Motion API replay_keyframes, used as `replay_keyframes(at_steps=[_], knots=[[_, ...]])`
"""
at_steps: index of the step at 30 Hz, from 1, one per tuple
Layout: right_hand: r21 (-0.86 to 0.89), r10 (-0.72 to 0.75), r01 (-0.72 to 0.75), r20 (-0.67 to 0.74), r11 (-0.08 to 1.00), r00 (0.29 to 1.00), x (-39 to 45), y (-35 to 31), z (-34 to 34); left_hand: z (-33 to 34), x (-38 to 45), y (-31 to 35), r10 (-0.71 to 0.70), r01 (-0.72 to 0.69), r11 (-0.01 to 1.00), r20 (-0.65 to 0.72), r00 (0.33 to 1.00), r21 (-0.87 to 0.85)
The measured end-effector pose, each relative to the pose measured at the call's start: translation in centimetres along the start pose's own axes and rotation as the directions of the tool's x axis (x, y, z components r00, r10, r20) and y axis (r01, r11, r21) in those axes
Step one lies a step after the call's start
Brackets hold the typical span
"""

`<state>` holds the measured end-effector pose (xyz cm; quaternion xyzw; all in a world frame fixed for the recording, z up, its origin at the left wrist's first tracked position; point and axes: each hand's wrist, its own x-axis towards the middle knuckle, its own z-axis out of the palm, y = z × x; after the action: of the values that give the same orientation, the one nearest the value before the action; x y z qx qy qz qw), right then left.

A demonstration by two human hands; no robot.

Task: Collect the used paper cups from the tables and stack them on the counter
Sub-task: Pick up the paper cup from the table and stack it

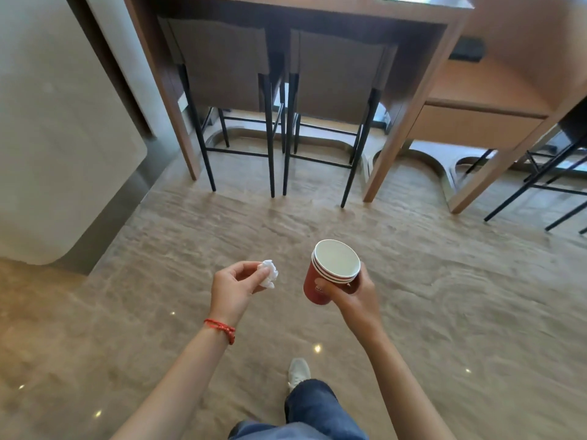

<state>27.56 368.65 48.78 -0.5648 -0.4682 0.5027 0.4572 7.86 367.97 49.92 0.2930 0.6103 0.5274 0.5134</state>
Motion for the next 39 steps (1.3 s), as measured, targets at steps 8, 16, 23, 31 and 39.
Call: replay_keyframes(at_steps=[8, 16, 23, 31, 39], knots=[[0.016, 0.001, 0.000, -0.032, 1.000, 0.999, 12.0, -3.5, -2.0, 5.8, 9.6, 4.6, 0.019, -0.019, 1.000, 0.015, 1.000, 0.005], [0.014, -0.014, 0.015, -0.086, 1.000, 0.996, 24.8, -5.8, 0.8, 9.0, 23.3, 9.4, 0.034, -0.035, 0.999, 0.069, 0.997, 0.012], [0.047, -0.048, 0.058, -0.189, 0.997, 0.981, 35.2, -10.0, 2.8, 12.2, 35.1, 15.4, 0.075, -0.084, 0.995, 0.163, 0.984, 0.045], [0.065, -0.065, 0.084, -0.253, 0.994, 0.965, 44.2, -13.2, 2.1, 17.0, 43.7, 20.0, 0.110, -0.122, 0.992, 0.221, 0.969, 0.040], [0.012, -0.127, 0.133, -0.208, 0.991, 0.970, 55.6, -14.7, -0.9, 24.3, 52.3, 22.9, 0.177, -0.195, 0.979, 0.227, 0.958, 0.062]])
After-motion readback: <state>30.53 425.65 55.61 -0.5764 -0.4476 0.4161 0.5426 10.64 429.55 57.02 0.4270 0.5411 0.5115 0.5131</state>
